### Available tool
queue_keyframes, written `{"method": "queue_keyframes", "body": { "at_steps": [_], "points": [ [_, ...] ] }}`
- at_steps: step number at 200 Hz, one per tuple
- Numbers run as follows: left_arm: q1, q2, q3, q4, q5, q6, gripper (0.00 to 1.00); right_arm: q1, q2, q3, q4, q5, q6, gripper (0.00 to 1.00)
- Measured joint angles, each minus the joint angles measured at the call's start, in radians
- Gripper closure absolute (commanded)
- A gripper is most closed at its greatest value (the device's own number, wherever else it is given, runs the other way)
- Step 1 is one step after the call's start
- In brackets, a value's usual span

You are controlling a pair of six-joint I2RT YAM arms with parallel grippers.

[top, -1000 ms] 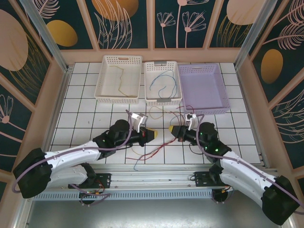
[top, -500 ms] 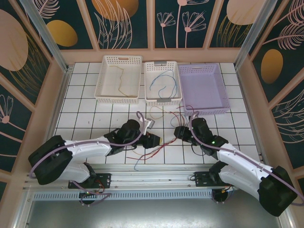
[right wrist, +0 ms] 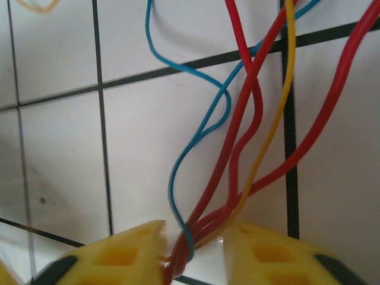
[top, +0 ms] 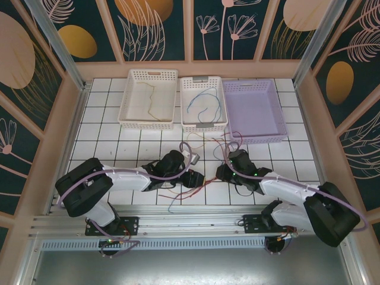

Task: Untangle the cables

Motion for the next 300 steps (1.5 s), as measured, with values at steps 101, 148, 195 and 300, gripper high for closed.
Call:
{"method": "queue_keyframes", "body": {
  "at_steps": [101,148,195,300],
  "points": [
    [-0.007,-0.028,0.000,0.040,0.037,0.000,0.58,0.058,-0.182,0.050,0.143,-0.037,-0.069,1.00],
    [-0.007,-0.064,0.001,0.051,0.038,0.002,0.74,0.058,-0.240,0.049,0.208,-0.074,-0.091,1.00],
    [-0.014,-0.133,-0.010,0.044,0.056,0.014,1.00,0.058,-0.262,0.050,0.203,-0.078,-0.124,1.00],
    [-0.014,-0.316,-0.095,0.061,0.018,0.011,1.00,-0.017,-0.355,0.006,0.265,-0.174,-0.097,0.63]
  ]
}}
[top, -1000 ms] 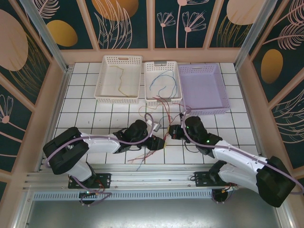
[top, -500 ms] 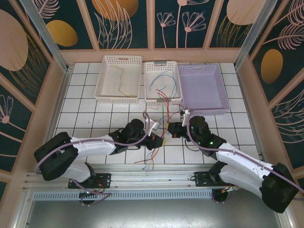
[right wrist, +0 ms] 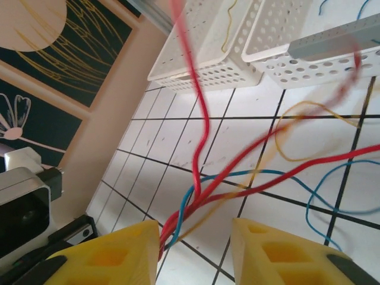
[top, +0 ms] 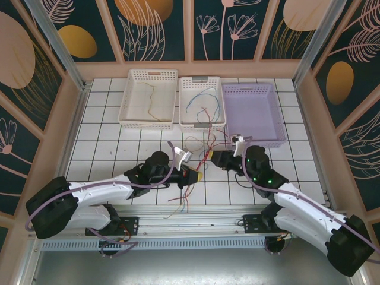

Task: Untangle the cables

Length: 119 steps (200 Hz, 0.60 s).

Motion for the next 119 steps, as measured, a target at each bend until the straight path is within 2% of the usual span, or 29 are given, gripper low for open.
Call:
{"method": "queue_keyframes", "body": {
  "at_steps": [50,80,90,119],
  "points": [
    [0.000,0.000,0.000,-0.013,-0.006,0.002,1.00,-0.006,0.040,-0.005,0.070,-0.049,0.038,0.63],
    [0.000,0.000,0.000,-0.031,-0.007,0.009,1.00,-0.011,0.036,0.000,0.066,0.011,0.038,0.56],
    [0.000,0.001,0.000,-0.036,-0.007,0.011,1.00,-0.011,0.030,0.010,0.057,0.043,0.033,0.50],
    [0.000,0.001,0.000,-0.043,-0.006,0.015,1.00,-0.015,0.056,0.090,0.024,0.117,-0.011,0.41]
  ]
}}
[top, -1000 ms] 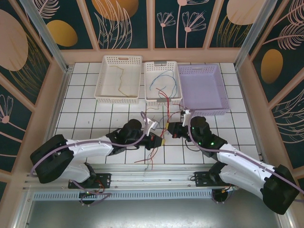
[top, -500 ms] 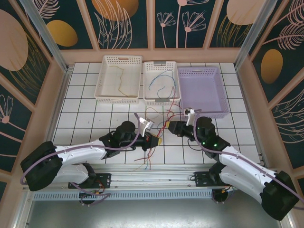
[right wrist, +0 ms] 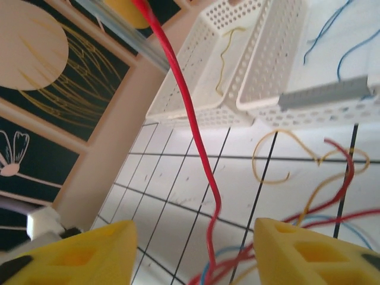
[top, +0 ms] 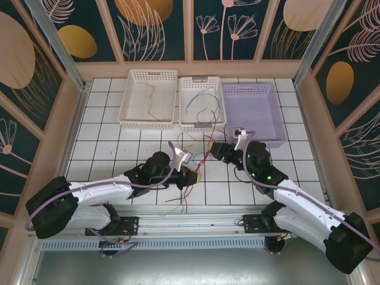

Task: Untangle the cables

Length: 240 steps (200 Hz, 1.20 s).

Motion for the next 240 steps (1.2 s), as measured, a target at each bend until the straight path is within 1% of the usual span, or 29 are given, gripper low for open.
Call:
{"method": "queue_keyframes", "body": {
  "at_steps": [23,48,62,69,73,83,95,130,156,174,193,203,230,240],
  "points": [
    [0.000,0.000,0.000,-0.012,0.003,0.002,1.00,-0.002,0.077,0.076,0.004,0.022,-0.034,0.38],
    [0.000,0.001,0.002,-0.020,0.019,0.002,1.00,-0.002,0.171,0.111,0.008,0.024,-0.050,0.36],
    [0.000,0.001,0.002,-0.024,0.024,0.002,1.00,-0.002,0.210,0.113,0.012,0.021,-0.058,0.38],
    [0.000,0.002,0.002,-0.026,0.026,0.003,1.00,-0.002,0.225,0.113,0.012,0.018,-0.060,0.44],
    [0.000,0.002,0.002,-0.027,0.027,0.005,1.00,-0.002,0.232,0.113,0.012,0.016,-0.064,0.51],
    [0.000,0.002,0.003,-0.031,0.029,0.008,1.00,-0.002,0.247,0.115,0.012,0.011,-0.062,0.75],
    [0.000,0.002,0.003,-0.035,0.030,0.010,1.00,-0.002,0.256,0.124,0.011,0.003,-0.066,1.00],
    [0.001,-0.002,0.003,-0.042,0.029,0.021,1.00,-0.002,0.239,0.157,-0.003,0.003,-0.068,1.00],
    [0.003,-0.010,0.003,-0.044,0.015,0.037,1.00,-0.006,0.164,0.164,-0.060,0.024,-0.080,1.00],
    [0.005,-0.017,0.003,-0.042,0.003,0.054,0.89,-0.015,0.121,0.183,-0.112,0.023,-0.087,1.00],
    [0.005,-0.024,0.006,-0.042,-0.008,0.070,0.81,-0.026,0.095,0.211,-0.163,0.026,-0.090,1.00],
    [0.003,-0.026,0.005,-0.061,-0.005,0.073,0.74,-0.043,0.089,0.229,-0.174,0.038,-0.094,1.00],
    [0.003,-0.026,-0.010,-0.114,0.003,0.080,0.69,-0.081,0.080,0.294,-0.177,0.076,-0.107,1.00],
    [0.003,-0.026,-0.014,-0.125,0.004,0.080,0.69,-0.085,0.074,0.311,-0.177,0.079,-0.113,1.00]
  ]
}}
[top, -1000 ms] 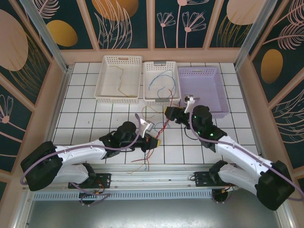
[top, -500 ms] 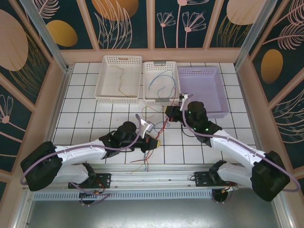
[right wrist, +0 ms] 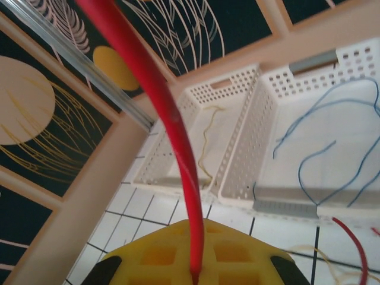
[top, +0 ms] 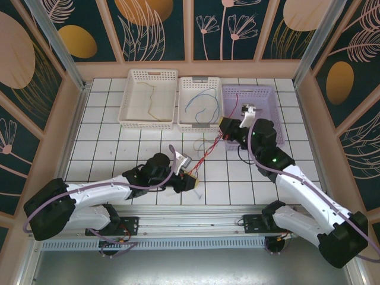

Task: Untangle the cables

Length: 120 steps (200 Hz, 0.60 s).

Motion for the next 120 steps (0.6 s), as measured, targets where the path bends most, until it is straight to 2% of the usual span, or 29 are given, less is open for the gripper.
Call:
{"method": "queue_keyframes", "body": {
  "at_steps": [57,92,120],
  "points": [
    [0.000,-0.004,-0.006,-0.014,0.007,0.000,0.68,0.000,-0.004,0.029,-0.010,-0.030,0.000,1.00],
    [0.000,-0.056,-0.039,-0.006,0.013,-0.002,1.00,-0.001,-0.004,0.032,-0.029,-0.031,-0.001,1.00],
    [0.000,-0.103,-0.056,-0.003,0.013,-0.008,1.00,-0.001,-0.005,0.044,-0.055,-0.026,-0.002,1.00]
  ]
}}
